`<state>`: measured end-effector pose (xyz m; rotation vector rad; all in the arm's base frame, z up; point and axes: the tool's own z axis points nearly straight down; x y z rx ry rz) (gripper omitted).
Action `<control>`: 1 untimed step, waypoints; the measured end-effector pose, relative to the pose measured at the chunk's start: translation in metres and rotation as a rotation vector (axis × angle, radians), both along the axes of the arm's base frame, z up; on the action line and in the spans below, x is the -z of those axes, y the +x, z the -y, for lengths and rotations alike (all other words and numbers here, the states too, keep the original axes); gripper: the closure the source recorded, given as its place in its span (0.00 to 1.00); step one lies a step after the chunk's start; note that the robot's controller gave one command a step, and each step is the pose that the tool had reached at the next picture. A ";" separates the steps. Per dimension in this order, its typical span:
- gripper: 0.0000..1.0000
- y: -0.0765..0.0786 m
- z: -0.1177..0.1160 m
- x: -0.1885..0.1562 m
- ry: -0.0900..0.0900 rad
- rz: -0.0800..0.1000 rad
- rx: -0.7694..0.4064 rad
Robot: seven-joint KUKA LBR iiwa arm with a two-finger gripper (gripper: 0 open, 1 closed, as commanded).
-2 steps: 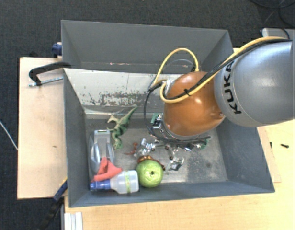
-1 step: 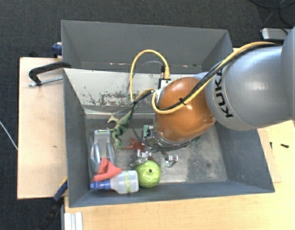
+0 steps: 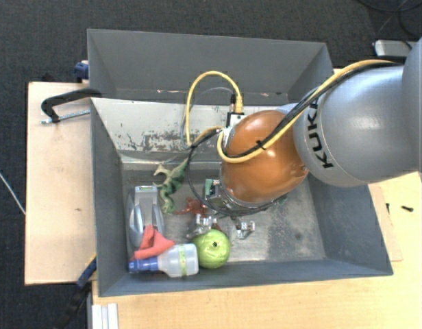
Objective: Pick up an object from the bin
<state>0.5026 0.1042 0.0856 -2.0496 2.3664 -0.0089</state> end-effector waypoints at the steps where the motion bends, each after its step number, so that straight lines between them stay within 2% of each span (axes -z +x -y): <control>1: 1.00 0.014 0.005 -0.084 0.001 -0.009 0.061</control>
Offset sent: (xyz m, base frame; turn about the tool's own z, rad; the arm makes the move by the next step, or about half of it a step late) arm 0.0000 0.0000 0.0000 0.0000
